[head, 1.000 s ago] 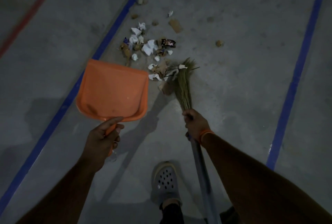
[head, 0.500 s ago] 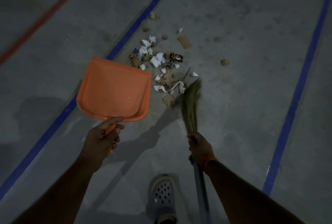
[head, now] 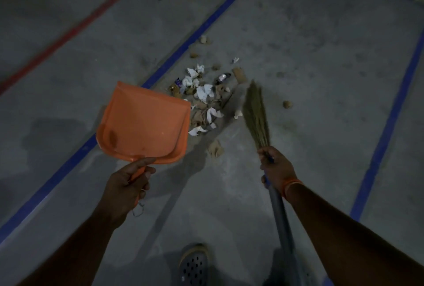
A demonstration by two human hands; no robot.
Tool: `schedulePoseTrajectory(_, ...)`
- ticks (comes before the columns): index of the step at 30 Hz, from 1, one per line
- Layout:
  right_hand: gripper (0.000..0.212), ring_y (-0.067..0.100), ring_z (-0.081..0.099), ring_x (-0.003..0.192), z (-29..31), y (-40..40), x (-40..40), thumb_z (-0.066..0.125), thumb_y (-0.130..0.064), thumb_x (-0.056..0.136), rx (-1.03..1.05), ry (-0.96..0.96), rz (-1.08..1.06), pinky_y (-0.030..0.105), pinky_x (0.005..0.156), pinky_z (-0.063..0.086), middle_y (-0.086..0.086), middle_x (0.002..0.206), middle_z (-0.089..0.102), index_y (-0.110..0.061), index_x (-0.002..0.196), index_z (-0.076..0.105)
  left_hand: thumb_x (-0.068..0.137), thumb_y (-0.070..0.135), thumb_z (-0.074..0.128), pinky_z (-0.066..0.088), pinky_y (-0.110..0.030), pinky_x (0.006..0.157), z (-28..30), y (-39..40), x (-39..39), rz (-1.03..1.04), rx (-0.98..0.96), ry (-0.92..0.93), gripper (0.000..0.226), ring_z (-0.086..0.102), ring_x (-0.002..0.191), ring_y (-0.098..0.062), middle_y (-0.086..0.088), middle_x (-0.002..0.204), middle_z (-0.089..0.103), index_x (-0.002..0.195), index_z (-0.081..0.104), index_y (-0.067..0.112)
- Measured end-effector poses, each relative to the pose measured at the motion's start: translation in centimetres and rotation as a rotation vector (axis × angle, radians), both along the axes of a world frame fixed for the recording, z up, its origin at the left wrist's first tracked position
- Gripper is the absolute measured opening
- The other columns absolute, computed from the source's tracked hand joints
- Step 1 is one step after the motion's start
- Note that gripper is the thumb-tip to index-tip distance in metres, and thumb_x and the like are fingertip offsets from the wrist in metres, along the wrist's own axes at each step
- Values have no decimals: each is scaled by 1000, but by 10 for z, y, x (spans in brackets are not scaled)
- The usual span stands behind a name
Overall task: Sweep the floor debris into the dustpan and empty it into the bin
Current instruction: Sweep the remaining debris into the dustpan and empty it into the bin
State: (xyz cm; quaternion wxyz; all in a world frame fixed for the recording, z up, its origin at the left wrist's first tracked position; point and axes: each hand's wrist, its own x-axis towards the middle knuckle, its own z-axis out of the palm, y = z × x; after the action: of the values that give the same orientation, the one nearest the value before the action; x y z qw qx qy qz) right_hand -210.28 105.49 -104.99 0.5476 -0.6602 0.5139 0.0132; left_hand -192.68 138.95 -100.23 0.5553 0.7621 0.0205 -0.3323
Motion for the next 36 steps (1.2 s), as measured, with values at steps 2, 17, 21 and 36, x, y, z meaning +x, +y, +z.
schedulePoseTrajectory(2, 12, 22, 56, 55, -3, -36, -20, 58, -21, 95, -35, 39, 8, 33, 52, 54, 9, 86, 60, -32, 95, 64, 99, -2, 58, 45, -22, 50, -4, -20, -5, -12, 1, 5, 37, 57, 62, -9, -6, 104, 72, 118, 72, 25)
schedulePoseTrajectory(17, 13, 24, 56, 54, -46, -199, -80, 54, -23, 95, 34, 207, 267, 24, 42, 47, 13, 83, 61, -31, 96, 64, 100, 0, 57, 38, -24, 47, -16, -174, -94, 152, -22, 32, 37, 54, 66, -18, -11, 101, 69, 121, 71, 27)
schedulePoseTrajectory(21, 13, 22, 55, 47, -31, -212, -54, 55, -20, 95, 51, 112, 423, 26, 42, 48, 9, 78, 59, -27, 99, 65, 99, -2, 57, 39, -20, 45, -8, -204, -106, 226, -50, -4, 34, 54, 61, -12, -10, 95, 68, 122, 70, 20)
schedulePoseTrajectory(36, 12, 25, 60, 45, -41, -345, 29, 53, -22, 97, -192, 165, 631, 45, 51, 59, 3, 79, 61, -25, 105, 62, 99, -1, 59, 41, -23, 47, -22, -272, -73, 413, -81, 22, 27, 54, 64, -17, -10, 91, 69, 118, 71, 13)
